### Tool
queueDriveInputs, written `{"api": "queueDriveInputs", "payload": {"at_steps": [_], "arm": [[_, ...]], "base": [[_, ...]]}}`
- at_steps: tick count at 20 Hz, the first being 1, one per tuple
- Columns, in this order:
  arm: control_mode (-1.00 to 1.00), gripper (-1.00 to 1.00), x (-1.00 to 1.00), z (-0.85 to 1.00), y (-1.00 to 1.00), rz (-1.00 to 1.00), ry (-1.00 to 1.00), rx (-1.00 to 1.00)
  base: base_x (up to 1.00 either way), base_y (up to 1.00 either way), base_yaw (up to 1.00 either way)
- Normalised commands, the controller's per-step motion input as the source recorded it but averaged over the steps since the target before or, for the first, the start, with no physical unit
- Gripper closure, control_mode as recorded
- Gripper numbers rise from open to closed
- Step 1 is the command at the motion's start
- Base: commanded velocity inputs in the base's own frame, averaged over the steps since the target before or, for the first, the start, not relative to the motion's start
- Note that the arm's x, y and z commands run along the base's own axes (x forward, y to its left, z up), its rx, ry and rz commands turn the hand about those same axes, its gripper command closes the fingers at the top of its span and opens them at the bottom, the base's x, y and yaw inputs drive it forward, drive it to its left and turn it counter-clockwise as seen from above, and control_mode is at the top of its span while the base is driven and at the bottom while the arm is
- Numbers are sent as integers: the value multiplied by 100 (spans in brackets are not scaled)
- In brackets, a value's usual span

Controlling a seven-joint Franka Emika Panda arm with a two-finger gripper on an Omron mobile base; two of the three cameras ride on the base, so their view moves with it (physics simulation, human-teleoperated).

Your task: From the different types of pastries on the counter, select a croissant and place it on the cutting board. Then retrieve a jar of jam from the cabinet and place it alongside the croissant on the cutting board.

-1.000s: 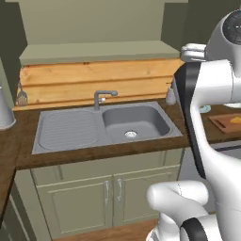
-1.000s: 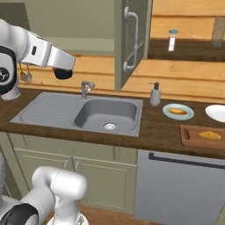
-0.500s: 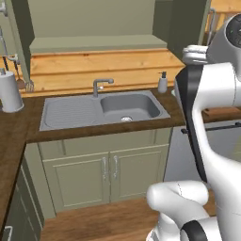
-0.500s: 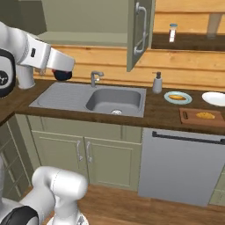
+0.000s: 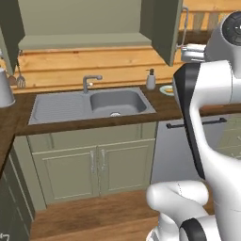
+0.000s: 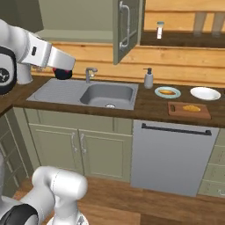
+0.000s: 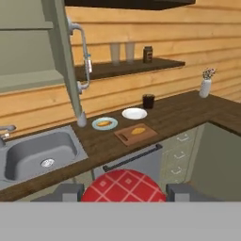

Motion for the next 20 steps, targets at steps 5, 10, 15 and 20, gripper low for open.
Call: {"api": "queueDriveInputs", "payload": {"at_steps": [5,10,15,20], "arm": [[100,100,0,0,0,0,0,0],[100,100,0,0,0,0,0,0],[100,100,0,0,0,0,0,0],[100,100,0,0,0,0,0,0]], "base": [[-31,-85,0],[-4,-100,0],[0,-86,1],[0,-39,4]]}}
